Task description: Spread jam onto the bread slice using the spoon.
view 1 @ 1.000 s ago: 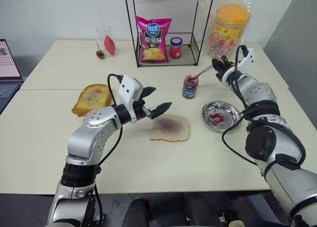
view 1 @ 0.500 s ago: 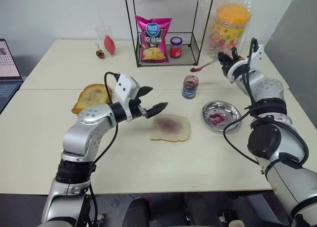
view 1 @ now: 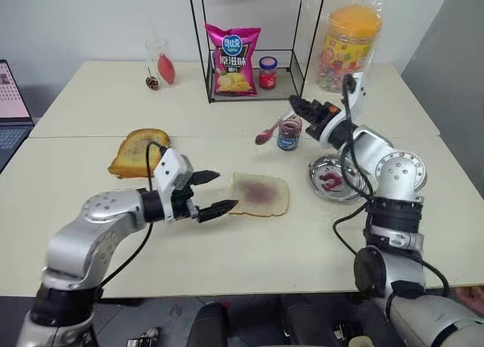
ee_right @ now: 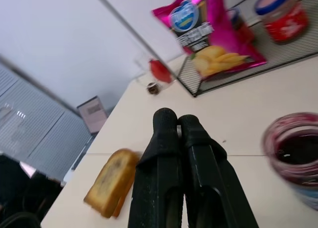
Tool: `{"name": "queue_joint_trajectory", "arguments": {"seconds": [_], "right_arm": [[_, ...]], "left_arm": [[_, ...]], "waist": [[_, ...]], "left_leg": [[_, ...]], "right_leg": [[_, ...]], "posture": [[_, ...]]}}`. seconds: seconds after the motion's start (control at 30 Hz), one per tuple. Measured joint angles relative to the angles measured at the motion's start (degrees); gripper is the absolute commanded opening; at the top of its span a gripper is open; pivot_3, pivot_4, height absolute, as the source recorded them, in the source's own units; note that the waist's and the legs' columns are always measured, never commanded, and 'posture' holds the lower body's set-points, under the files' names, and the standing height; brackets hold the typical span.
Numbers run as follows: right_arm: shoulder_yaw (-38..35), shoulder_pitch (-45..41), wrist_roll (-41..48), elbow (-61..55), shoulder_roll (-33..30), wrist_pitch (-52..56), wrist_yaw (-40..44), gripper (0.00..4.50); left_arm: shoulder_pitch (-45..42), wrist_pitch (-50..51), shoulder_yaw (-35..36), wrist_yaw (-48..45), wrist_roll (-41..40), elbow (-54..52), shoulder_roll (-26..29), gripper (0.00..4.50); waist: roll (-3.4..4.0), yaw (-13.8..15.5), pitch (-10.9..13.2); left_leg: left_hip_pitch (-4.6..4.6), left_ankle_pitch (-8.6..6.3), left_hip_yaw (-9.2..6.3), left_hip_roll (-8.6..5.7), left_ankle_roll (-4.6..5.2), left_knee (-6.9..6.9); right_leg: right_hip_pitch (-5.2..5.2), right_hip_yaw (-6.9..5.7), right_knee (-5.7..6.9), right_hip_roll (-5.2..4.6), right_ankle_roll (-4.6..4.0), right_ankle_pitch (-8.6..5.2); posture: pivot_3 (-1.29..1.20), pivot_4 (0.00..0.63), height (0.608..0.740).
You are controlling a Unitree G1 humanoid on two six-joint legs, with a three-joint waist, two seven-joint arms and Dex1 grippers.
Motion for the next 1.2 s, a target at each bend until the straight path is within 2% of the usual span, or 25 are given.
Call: {"name": "queue_joint_trajectory", "arguments": {"seconds": [0.27, 0.5, 0.7, 1.2], "right_arm": [[14.71, 11.30, -6.45, -3.37, 0.81, -4.30, 6.88, 0.06], [22.55, 14.33, -13.59, -4.18, -1.23, -11.47, 12.88, 0.06], [22.40, 14.53, -15.38, -4.66, -4.60, -13.39, 15.81, 0.06], [14.03, 17.99, -12.51, -11.78, -12.27, -6.33, 14.71, 0.06]], "left_arm": [[13.21, 2.62, 6.33, 3.39, -2.54, -7.36, 0.94, 4.50], [15.69, 2.91, 7.36, 7.00, -4.01, -9.45, 0.03, 4.50], [15.68, 2.88, 7.32, 7.89, -4.46, -9.59, 0.03, 4.50], [9.92, 0.99, 2.65, 5.34, -3.41, -4.27, 0.11, 4.50]], "waist": [[-0.01, 0.02, 0.00], [-0.03, 0.19, -0.02], [-0.04, 0.25, -0.02], [-0.06, 0.34, -0.03]], "left_leg": [[0.05, 0.00, 0.01, 0.02, 0.00, 0.02], [0.08, 0.00, 0.03, 0.00, -0.01, 0.06], [0.08, 0.00, 0.00, 0.00, -0.01, 0.04], [0.08, 0.00, 0.02, -0.03, 0.00, 0.05]], "right_leg": [[-0.01, 0.01, 0.02, 0.00, -0.07, -0.06], [0.03, 0.01, 0.01, -0.02, -0.08, -0.09], [0.04, -0.02, 0.01, -0.02, -0.11, -0.11], [0.05, 0.02, 0.00, -0.03, -0.10, -0.12]], "posture": [[0.00, 0.150, 0.740], [0.00, 0.150, 0.740], [0.00, 0.150, 0.740], [0.00, 0.150, 0.740]]}}
